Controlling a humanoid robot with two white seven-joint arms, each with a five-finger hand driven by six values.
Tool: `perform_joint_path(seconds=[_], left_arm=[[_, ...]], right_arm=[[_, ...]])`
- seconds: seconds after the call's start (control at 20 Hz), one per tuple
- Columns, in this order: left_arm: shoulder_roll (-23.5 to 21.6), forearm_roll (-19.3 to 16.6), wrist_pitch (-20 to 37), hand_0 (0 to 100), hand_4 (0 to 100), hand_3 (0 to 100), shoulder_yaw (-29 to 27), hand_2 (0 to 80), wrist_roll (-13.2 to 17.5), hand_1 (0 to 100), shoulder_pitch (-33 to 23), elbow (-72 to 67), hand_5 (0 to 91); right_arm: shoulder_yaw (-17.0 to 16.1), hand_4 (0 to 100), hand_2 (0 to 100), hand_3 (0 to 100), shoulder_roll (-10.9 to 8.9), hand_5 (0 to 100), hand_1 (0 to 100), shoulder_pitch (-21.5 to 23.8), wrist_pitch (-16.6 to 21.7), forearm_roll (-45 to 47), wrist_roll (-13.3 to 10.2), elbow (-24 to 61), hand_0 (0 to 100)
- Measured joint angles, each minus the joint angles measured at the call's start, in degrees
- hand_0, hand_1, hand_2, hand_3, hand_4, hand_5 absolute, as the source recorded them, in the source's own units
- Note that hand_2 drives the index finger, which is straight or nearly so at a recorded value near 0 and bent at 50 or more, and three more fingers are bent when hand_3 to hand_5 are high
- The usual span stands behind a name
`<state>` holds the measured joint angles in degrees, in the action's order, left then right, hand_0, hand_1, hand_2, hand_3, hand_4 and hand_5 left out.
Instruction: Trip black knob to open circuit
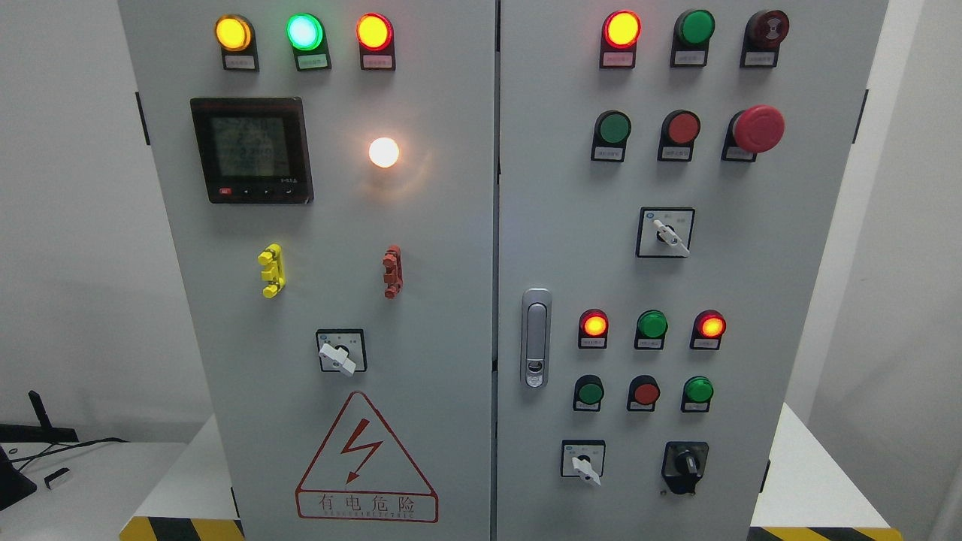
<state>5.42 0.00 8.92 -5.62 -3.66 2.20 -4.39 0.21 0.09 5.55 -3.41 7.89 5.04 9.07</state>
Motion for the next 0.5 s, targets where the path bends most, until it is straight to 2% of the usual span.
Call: perform_joint_path(seconds=[0.5], left_arm=[[0.0,0.0,0.0,12,0,0,0.0,0.0,0.0,39,0.0,0.0,0.0]], right_arm=[[-0.12,0,0,0,-0.06,0,8,0.01,0.37,-0.1,-0.24,-0.16,29]])
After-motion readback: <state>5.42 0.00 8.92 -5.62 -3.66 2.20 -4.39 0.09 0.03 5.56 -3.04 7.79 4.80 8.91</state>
